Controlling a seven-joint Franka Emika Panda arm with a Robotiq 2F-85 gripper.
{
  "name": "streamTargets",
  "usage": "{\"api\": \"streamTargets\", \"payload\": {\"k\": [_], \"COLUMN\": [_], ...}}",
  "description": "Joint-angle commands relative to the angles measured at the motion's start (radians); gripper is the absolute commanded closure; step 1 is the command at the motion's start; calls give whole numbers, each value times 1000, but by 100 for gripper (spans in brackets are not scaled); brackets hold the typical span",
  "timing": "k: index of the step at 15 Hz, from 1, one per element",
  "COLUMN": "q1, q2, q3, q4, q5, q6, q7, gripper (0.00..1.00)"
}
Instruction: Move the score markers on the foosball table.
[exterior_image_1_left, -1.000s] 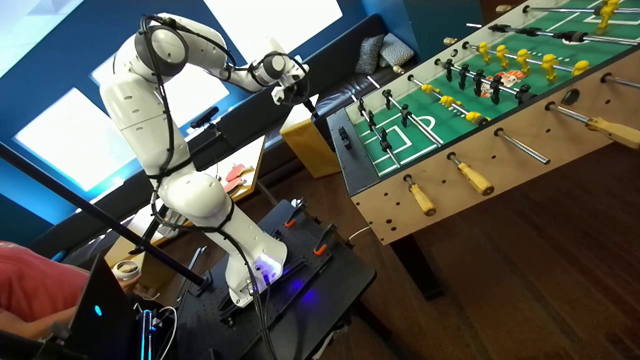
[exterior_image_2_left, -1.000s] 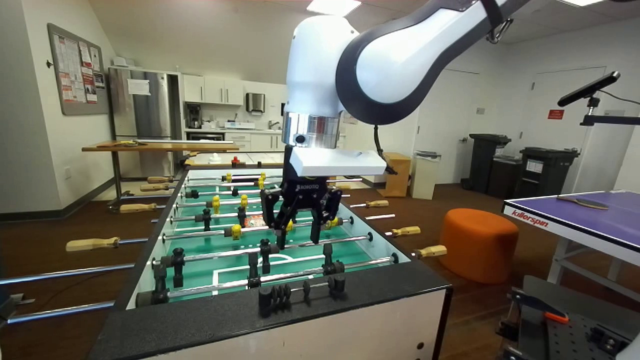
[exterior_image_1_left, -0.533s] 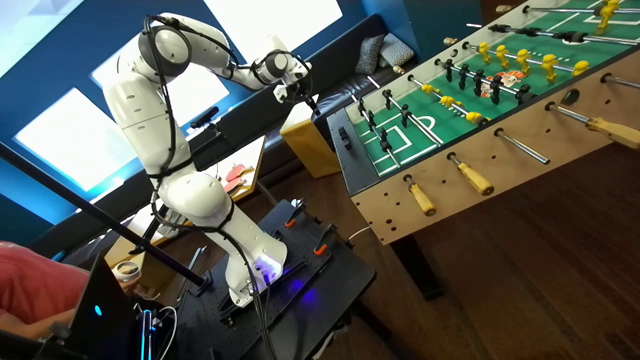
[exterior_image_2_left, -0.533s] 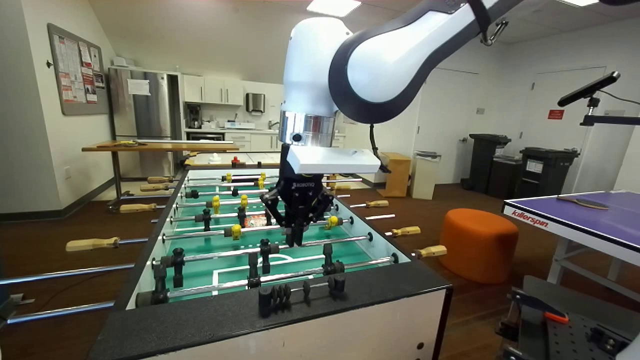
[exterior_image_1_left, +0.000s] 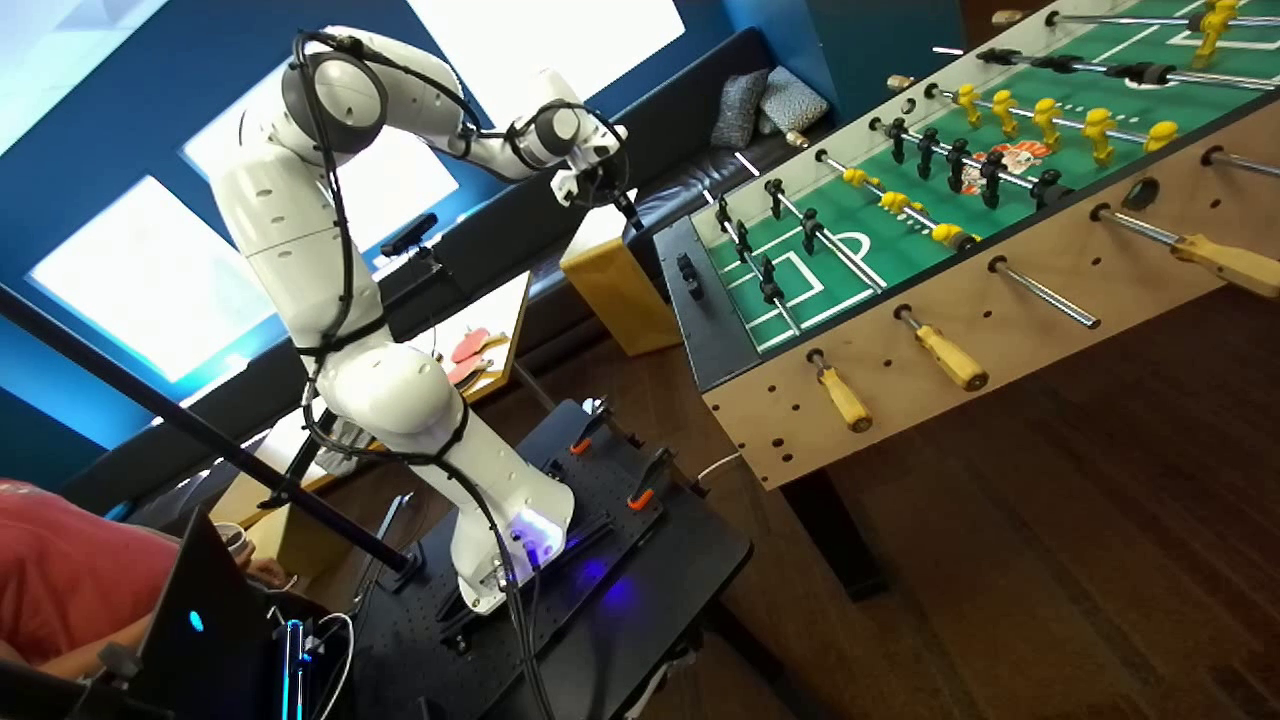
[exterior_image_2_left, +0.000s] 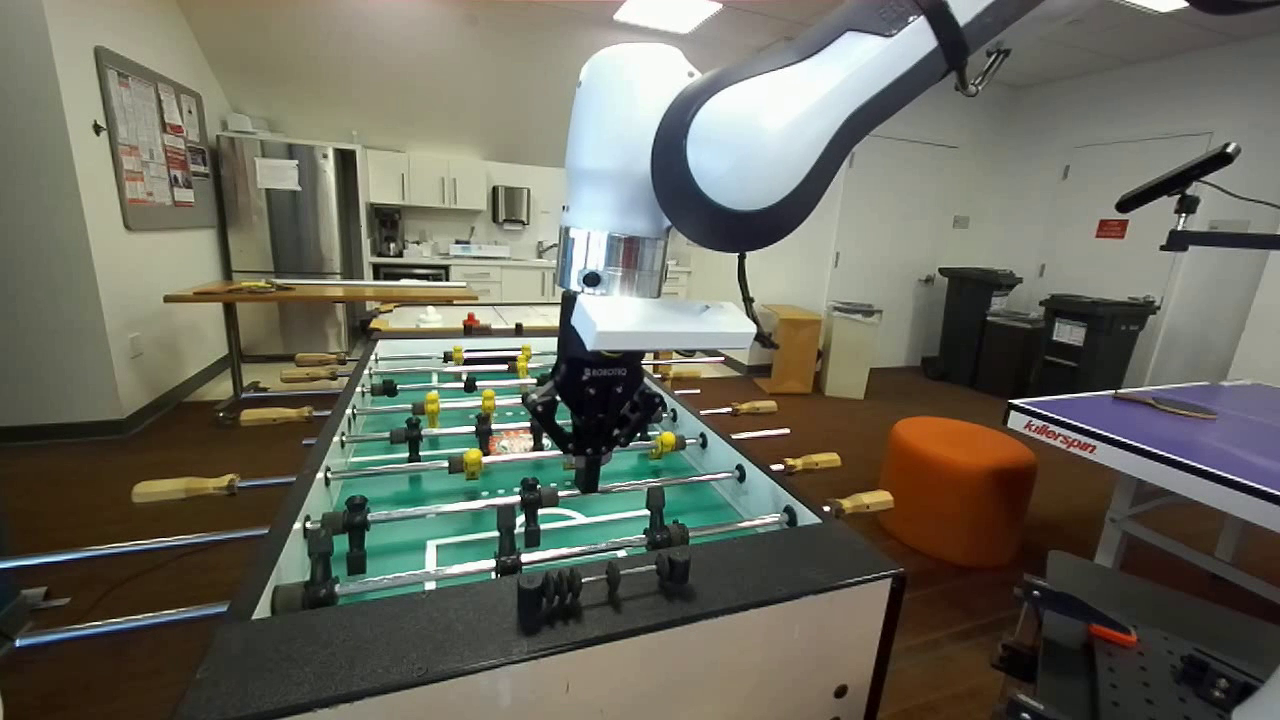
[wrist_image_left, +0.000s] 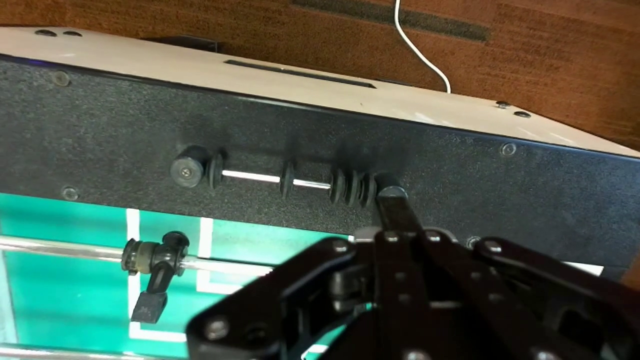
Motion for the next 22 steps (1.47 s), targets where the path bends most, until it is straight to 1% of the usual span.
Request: {"api": "streamTargets", "payload": {"k": [1,7,10,22], "q1": [5,13,15,13], "q2": [49,122,153,244], "q3": [-24,-43,-43,-47], "q4": [21,30,36,73], "q5": [31,53,68,159], "q6": [49,164,201,267], "q7": [-35,-65,-87,-202], "gripper": [100,100,100,100]}}
